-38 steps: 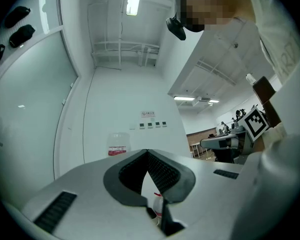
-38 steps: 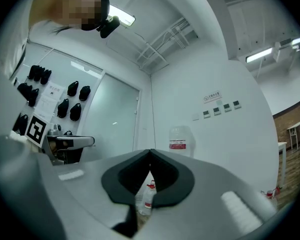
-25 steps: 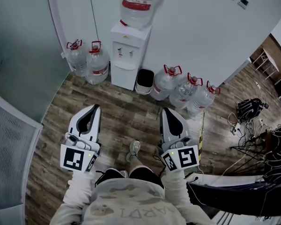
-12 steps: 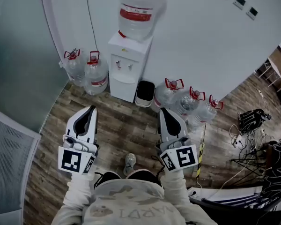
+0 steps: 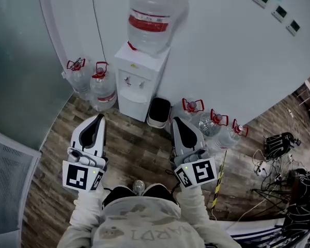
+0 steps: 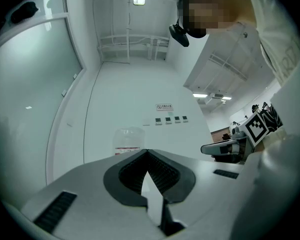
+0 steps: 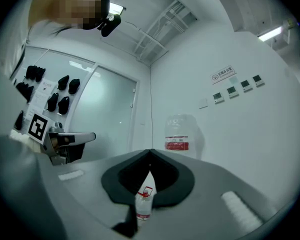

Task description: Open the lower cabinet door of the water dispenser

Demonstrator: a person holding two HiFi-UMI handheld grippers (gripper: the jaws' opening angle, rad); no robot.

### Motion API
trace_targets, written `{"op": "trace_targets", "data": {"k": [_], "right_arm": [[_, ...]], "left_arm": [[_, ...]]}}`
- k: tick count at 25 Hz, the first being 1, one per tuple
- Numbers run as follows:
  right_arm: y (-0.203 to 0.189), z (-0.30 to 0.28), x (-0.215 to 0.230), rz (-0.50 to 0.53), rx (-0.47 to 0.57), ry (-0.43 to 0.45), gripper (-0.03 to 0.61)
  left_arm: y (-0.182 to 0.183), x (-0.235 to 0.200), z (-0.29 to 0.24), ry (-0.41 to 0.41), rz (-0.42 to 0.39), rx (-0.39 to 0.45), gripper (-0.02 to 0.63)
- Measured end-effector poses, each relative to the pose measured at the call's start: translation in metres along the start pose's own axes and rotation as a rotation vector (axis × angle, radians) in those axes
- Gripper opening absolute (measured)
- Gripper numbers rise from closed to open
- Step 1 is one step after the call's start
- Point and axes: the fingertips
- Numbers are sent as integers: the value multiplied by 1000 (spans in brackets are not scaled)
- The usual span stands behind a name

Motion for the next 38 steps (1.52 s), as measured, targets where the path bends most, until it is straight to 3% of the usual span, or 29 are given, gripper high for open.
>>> {"op": "trace_targets", "data": {"k": [13,25,38], "right_arm": [[-26,-17,18,-54,-35,29,9],[-30,-44,48,-37,-26,-15,9],[-54,-118,58,-15,-36,-86,9]], "left_arm": [[-20,-3,-18,24,-9,-50,2],[-32,-14,-62,-18,11,-36,3],[-57,-78,-121,-107,30,-52,3]]}}
Point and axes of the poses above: the fingertips, and each gripper's own axes: z backward along the fingers, x to its right, y out of its top, and after that the axes turned 14 degrees about x, right-handed
